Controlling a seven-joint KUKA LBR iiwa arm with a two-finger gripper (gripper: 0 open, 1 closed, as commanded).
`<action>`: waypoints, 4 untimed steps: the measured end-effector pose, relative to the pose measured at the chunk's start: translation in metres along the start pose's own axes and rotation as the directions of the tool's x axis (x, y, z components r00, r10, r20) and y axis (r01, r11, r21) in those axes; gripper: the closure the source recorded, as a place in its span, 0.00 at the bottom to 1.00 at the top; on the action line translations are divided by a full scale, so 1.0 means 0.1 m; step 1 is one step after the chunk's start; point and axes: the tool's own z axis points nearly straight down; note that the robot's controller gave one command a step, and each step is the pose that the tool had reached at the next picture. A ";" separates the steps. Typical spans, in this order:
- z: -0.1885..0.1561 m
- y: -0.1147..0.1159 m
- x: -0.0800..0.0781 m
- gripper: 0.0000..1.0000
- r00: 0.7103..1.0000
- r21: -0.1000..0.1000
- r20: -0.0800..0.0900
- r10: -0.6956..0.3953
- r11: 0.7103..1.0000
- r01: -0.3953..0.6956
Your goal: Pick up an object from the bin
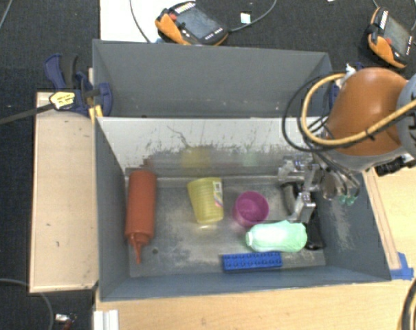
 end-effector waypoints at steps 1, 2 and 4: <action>0.00 0.00 0.00 0.00 1.000 0.000 0.000 0.000 1.000 0.000; 0.62 0.37 0.23 0.00 0.997 -0.001 -0.003 -0.083 0.997 0.083; 0.98 0.80 0.13 0.00 0.961 0.003 0.004 -0.275 0.961 0.275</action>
Offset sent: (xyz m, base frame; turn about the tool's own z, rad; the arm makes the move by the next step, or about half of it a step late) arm -0.0219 0.0354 -0.0603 -0.0759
